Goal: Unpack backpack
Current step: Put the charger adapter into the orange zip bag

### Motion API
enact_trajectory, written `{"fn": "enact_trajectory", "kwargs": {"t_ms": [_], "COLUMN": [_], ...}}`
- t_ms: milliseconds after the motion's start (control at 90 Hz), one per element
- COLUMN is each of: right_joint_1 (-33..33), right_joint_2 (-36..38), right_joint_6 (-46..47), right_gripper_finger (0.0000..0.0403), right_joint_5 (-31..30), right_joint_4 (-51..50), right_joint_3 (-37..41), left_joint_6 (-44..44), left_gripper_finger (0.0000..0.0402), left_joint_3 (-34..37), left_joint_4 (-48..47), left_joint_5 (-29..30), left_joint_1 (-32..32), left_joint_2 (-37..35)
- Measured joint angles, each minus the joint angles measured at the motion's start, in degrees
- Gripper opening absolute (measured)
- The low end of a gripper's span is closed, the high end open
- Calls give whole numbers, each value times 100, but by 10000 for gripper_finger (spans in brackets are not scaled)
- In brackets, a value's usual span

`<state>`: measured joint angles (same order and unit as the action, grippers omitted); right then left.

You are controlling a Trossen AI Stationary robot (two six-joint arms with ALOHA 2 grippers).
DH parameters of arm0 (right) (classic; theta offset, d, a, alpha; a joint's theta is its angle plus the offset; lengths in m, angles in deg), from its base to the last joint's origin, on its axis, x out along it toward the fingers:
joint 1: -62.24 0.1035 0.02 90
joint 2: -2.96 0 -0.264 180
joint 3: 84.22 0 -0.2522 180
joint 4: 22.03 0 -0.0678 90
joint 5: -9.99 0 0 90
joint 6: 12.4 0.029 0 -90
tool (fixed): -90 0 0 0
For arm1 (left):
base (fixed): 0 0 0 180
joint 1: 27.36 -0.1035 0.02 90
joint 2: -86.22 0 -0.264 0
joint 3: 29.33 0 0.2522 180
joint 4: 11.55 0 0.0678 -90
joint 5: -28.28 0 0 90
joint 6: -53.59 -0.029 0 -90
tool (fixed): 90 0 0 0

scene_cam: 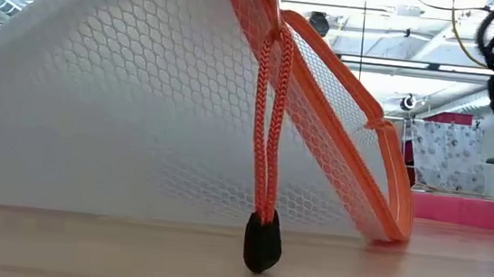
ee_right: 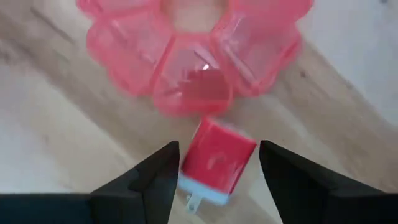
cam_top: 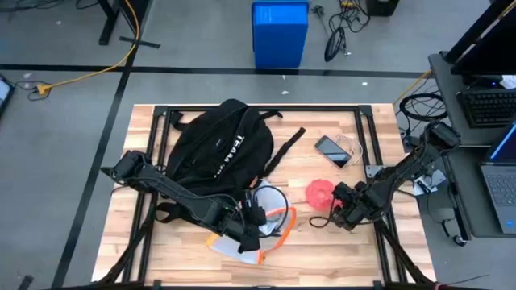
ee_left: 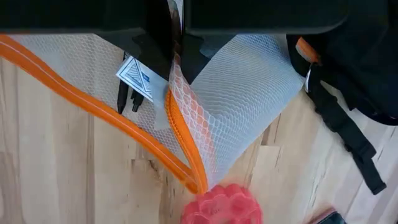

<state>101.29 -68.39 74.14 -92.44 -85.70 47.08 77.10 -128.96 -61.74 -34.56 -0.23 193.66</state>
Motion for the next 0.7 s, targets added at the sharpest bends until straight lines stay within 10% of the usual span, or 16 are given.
{"fn": "enact_trajectory", "kwargs": {"t_ms": [700], "right_joint_1": [-253], "right_joint_2": [-397], "right_joint_6": [385], "right_gripper_finger": [195], "right_joint_5": [750], "right_joint_4": [-170], "right_joint_3": [0], "left_joint_6": [4], "left_gripper_finger": [0], "left_joint_3": [0], "left_joint_4": [16], "left_joint_5": [2], "left_joint_1": [-7], "left_joint_2": [0]}}
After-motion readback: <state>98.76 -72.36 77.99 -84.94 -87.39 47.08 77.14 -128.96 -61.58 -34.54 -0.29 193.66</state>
